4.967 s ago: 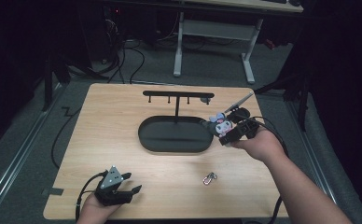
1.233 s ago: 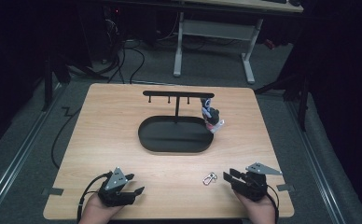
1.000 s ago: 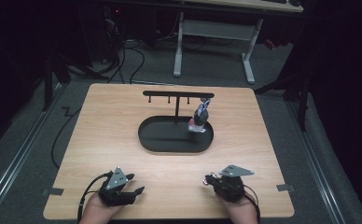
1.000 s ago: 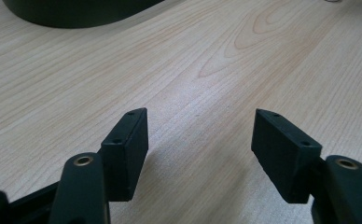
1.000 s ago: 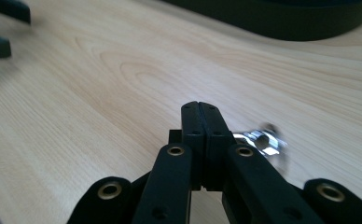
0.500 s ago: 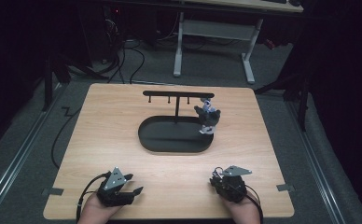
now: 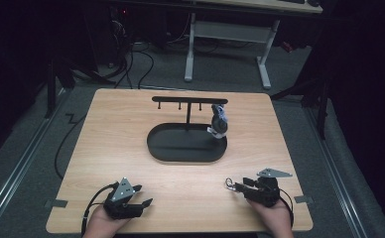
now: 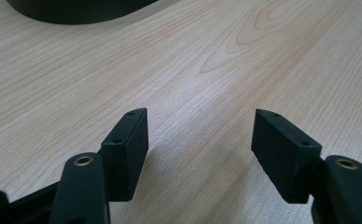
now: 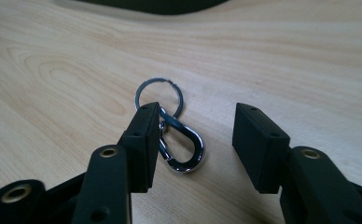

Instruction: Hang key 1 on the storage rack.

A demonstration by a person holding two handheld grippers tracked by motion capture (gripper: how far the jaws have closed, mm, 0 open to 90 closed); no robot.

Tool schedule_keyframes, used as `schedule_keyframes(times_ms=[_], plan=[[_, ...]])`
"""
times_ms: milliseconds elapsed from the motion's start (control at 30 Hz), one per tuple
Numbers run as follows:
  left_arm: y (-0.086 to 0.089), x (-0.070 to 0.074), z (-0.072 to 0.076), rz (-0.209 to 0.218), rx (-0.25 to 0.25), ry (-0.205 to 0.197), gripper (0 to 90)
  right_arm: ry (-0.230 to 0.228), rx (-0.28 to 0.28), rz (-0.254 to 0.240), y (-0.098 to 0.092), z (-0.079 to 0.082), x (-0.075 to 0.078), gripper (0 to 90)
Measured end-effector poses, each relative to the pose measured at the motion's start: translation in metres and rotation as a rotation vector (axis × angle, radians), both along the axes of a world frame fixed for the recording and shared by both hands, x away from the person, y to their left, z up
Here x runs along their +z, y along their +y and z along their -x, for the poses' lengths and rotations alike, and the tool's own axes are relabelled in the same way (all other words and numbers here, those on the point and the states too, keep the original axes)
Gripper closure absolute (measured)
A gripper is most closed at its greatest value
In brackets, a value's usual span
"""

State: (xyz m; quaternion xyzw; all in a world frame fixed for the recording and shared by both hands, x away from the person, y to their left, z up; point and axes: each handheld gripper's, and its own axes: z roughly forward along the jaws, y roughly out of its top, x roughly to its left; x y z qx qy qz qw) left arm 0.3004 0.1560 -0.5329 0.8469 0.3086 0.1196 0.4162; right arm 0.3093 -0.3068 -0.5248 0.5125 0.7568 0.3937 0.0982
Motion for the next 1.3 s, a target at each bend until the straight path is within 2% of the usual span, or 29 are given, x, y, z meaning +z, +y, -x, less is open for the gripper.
schedule_keyframes(times_ms=[67, 100, 133, 200, 267, 400, 533, 633, 667, 967, 1167, 1200, 1300], plan=[[0.001, 0.0, 0.0, 0.002, 0.002, 0.0, 37.1, -0.002, 0.016, -0.019, 0.0, 0.0, -0.003, 51.2], [0.001, 0.0, 0.0, 0.002, 0.005, 0.0, 37.1, -0.007, 0.02, -0.012, 0.001, 0.001, -0.003, 51.2], [0.002, 0.0, 0.0, 0.002, 0.004, 0.0, 37.1, -0.042, 0.048, 0.011, 0.003, 0.006, -0.005, 52.6], [0.002, 0.0, 0.0, 0.004, 0.005, 0.0, 37.1, -0.062, 0.062, 0.037, 0.006, 0.011, -0.005, 58.7], [0.001, 0.0, 0.0, 0.005, 0.005, 0.002, 37.1, -0.069, 0.051, 0.05, 0.006, 0.013, -0.006, 65.7], [0.0, 0.0, 0.001, 0.002, -0.003, 0.003, 37.1, -0.062, 0.057, 0.057, 0.007, 0.013, -0.005, 70.1], [0.0, 0.0, 0.001, 0.0, -0.005, 0.006, 37.1, -0.064, 0.064, 0.086, 0.013, 0.013, -0.003, 70.6], [0.0, -0.001, 0.0, -0.001, -0.004, 0.005, 37.1, -0.088, 0.072, 0.117, 0.019, 0.013, -0.003, 72.2], [0.0, -0.001, 0.0, -0.002, -0.003, 0.005, 37.1, -0.109, 0.072, 0.126, 0.02, 0.014, -0.001, 80.7], [0.0, -0.001, 0.0, -0.006, -0.006, 0.009, 37.1, -0.143, 0.087, 0.172, 0.029, 0.018, 0.001, 82.7], [0.0, -0.001, 0.0, -0.007, -0.008, 0.011, 37.1, -0.177, 0.061, 0.199, 0.03, 0.019, 0.004, 84.5], [0.0, -0.001, 0.0, -0.007, -0.008, 0.011, 37.1, -0.205, 0.039, 0.23, 0.03, 0.02, 0.005, 84.9], [0.0, -0.001, 0.0, -0.007, -0.009, 0.011, 37.1, -0.199, 0.043, 0.238, 0.03, 0.02, 0.004, 84.8]])
